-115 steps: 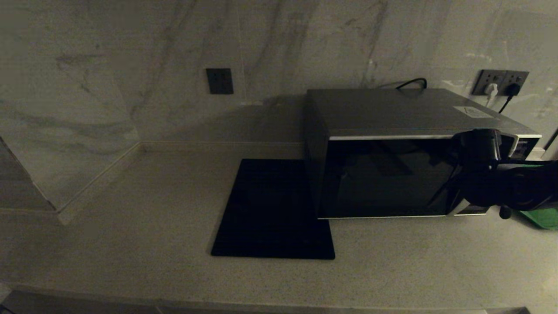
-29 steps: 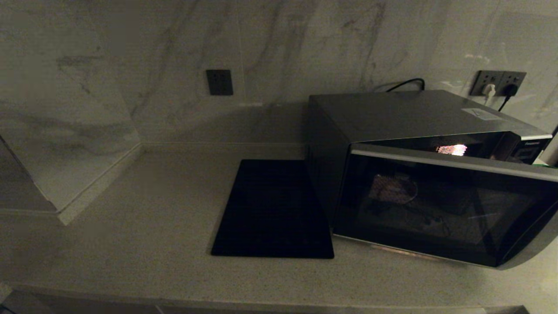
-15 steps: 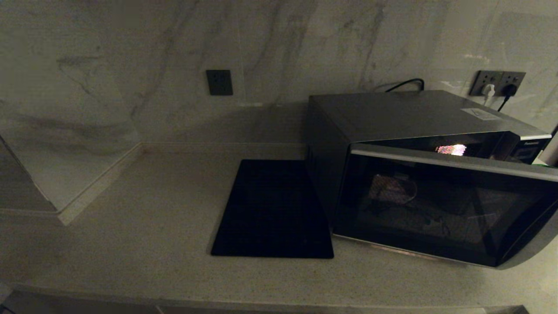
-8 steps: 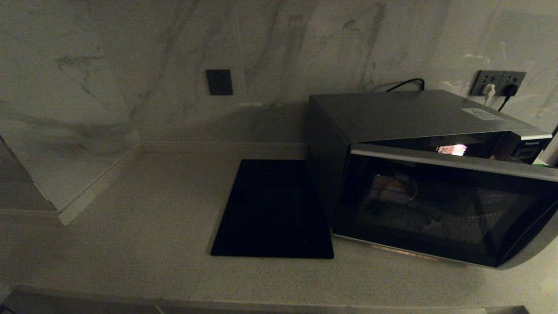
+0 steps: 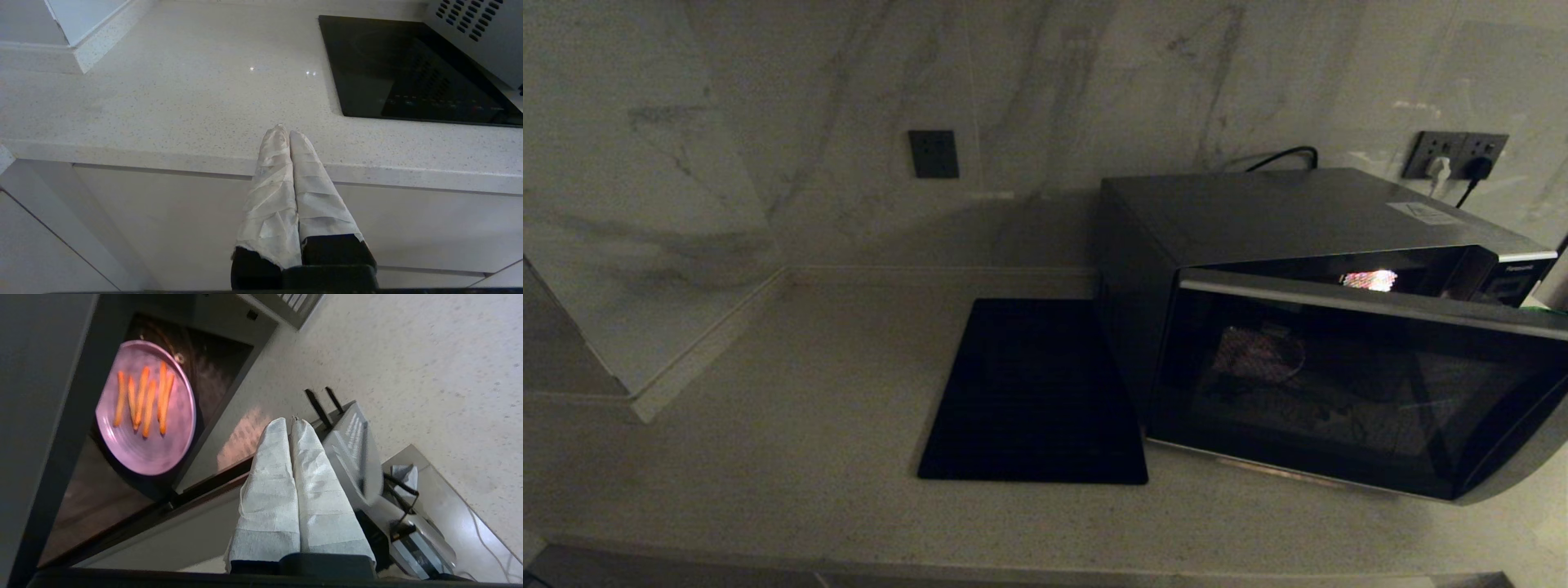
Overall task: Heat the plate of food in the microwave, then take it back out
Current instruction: Open the microwave oven
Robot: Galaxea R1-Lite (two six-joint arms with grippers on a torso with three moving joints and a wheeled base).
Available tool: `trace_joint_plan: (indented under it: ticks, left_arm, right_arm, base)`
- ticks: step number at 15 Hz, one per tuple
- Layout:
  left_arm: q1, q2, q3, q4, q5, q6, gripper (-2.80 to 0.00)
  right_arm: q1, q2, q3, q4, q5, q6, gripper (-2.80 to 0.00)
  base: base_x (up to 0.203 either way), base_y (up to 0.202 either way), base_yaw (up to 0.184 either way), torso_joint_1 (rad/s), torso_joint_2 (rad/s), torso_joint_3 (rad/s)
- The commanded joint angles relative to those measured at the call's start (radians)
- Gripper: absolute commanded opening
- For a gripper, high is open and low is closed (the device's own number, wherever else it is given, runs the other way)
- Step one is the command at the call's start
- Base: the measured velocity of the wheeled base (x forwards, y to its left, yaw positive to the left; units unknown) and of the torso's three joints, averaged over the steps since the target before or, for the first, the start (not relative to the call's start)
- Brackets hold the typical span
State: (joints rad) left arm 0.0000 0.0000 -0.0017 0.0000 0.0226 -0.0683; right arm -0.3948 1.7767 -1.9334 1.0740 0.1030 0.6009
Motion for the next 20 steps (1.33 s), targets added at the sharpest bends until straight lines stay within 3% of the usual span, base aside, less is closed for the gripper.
trace_joint_plan:
  ticks: [1, 6, 12, 16, 20]
  left_arm:
    - [0.000, 0.000, 0.000, 0.000, 0.000, -0.001, -2.80]
    - [0.000, 0.000, 0.000, 0.000, 0.000, -0.001, -2.80]
    - [0.000, 0.000, 0.000, 0.000, 0.000, -0.001, -2.80]
    - [0.000, 0.000, 0.000, 0.000, 0.000, -0.001, -2.80]
    - [0.000, 0.000, 0.000, 0.000, 0.000, -0.001, -2.80]
  right_arm:
    - [0.029, 0.028, 0.001, 0.006, 0.001, 0.004, -2.80]
    - [0.055, -0.002, 0.005, 0.105, 0.001, 0.000, -2.80]
    - [0.069, -0.172, 0.167, 0.168, 0.041, -0.106, -2.80]
    - [0.144, -0.309, 0.271, 0.186, 0.044, -0.119, -2.80]
    - [0.253, -0.419, 0.293, 0.291, 0.072, -0.117, -2.80]
  base:
    - [0.000, 0.000, 0.000, 0.000, 0.00, 0.000]
    - [0.000, 0.000, 0.000, 0.000, 0.00, 0.000]
    - [0.000, 0.000, 0.000, 0.000, 0.00, 0.000]
    - [0.000, 0.000, 0.000, 0.000, 0.00, 0.000]
    - [0.000, 0.000, 0.000, 0.000, 0.00, 0.000]
